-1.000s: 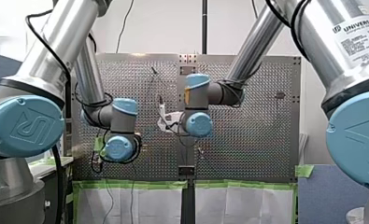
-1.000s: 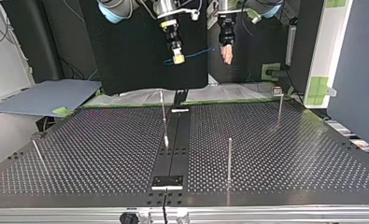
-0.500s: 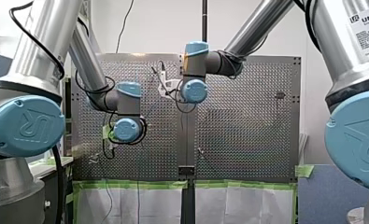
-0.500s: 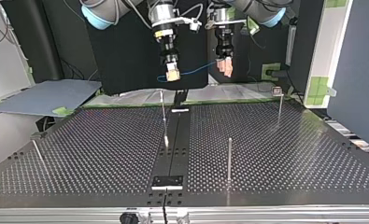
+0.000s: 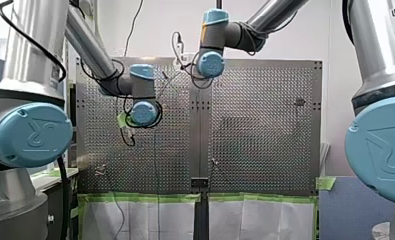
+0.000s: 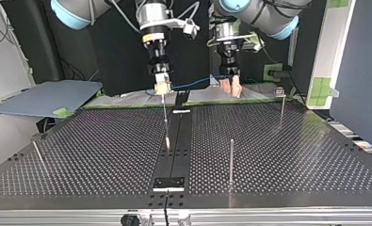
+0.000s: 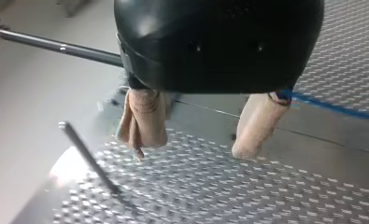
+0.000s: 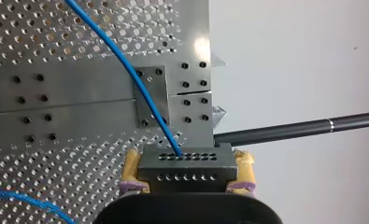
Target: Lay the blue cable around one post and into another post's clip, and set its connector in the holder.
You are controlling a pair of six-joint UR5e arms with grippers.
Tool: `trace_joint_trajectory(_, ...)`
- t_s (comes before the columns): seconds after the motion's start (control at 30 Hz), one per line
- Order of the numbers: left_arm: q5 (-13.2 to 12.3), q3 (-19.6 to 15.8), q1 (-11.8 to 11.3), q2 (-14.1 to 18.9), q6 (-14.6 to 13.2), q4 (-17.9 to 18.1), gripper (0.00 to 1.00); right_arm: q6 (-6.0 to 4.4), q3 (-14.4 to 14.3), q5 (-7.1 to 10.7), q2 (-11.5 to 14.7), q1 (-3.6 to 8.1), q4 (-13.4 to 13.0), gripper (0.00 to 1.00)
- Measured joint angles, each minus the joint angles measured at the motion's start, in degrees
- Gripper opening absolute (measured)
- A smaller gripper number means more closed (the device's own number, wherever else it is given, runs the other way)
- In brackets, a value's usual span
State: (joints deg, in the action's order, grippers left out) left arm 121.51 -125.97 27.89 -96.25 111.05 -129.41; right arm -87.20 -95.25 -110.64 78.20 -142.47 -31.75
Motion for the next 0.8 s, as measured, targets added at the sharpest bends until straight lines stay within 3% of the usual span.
trace_joint_trajectory(0.33, -4.5, 5.8, -5.1, 5.8, 3.0, -5.8, 1.00, 0.52, 3.3, 0.30, 0.2, 0.82, 6.0, 0.00)
trace_joint_trajectory(0.57, -8.2, 9.5, -8.8, 9.5, 6.3, -9.5, 1.00, 1.74, 7.1, 0.48, 0.2, 0.98, 10.3, 0.00)
trace_joint_trajectory(0.8, -12.0, 13.3, -12.6, 13.3, 8.0, -13.3, 1.00, 2.17, 11.3, 1.04, 0.1, 1.04, 14.5, 0.00)
